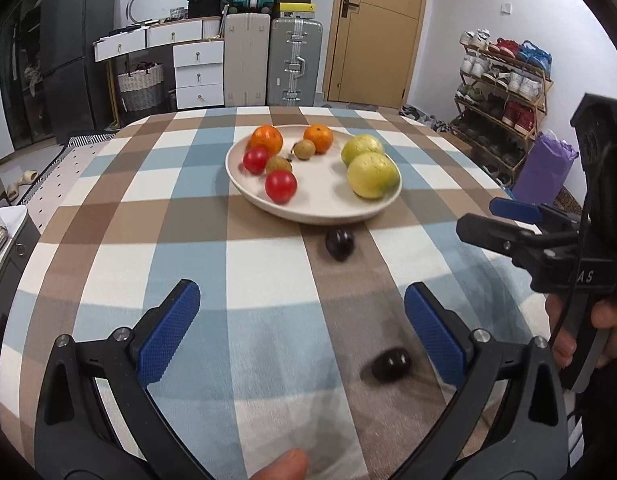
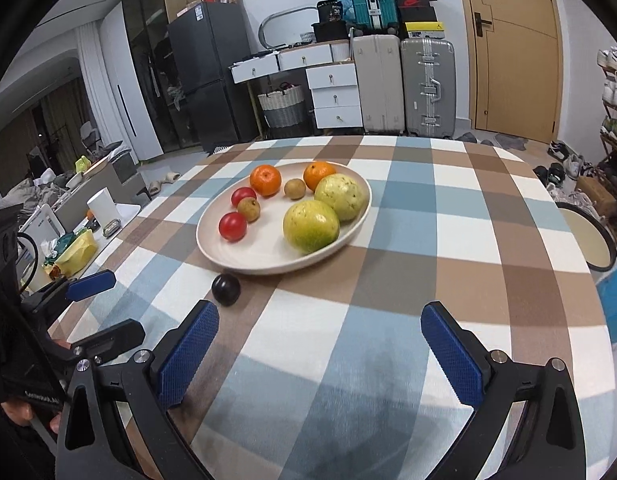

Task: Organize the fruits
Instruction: 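Withdraw both tools and grasp a dark plum with the left tool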

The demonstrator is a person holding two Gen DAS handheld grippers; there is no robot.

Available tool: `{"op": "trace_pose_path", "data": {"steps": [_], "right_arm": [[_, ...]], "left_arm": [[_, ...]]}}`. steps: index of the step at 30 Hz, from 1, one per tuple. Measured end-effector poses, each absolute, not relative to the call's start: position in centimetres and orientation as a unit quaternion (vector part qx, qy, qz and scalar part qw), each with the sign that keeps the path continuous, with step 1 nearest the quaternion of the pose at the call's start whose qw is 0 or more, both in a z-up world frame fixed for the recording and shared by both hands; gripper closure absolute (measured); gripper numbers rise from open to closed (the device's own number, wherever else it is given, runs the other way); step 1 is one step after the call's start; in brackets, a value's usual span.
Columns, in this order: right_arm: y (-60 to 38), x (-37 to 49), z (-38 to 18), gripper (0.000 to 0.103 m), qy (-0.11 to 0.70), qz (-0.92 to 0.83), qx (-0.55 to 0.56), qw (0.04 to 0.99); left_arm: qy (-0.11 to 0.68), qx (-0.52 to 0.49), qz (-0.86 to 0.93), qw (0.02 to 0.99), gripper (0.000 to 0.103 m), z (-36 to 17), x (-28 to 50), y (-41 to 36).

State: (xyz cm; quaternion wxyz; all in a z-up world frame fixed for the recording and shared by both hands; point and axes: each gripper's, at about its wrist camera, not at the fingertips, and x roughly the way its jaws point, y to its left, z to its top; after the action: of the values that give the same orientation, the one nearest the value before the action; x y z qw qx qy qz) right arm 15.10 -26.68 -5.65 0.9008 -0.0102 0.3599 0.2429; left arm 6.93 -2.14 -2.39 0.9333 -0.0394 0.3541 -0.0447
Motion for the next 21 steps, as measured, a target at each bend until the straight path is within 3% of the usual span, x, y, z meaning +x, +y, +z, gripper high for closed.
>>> {"op": "trace_pose_path", "data": {"steps": [18,21], "right_arm": [[-27.7,11.4,-6.2,0.0,0.391,0.228,-0.037,0.891],[-27.9,11.2,-6.2,0.0,0.393,0.224,-0.04,0.891]], "left_arm": [[0.403,-0.034,-0.084,0.911,0.001,-4.1,5.7,-4.8],[0.424,-0.039,-0.095,0.9,0.017,-4.8,6.1,-4.8]]}}
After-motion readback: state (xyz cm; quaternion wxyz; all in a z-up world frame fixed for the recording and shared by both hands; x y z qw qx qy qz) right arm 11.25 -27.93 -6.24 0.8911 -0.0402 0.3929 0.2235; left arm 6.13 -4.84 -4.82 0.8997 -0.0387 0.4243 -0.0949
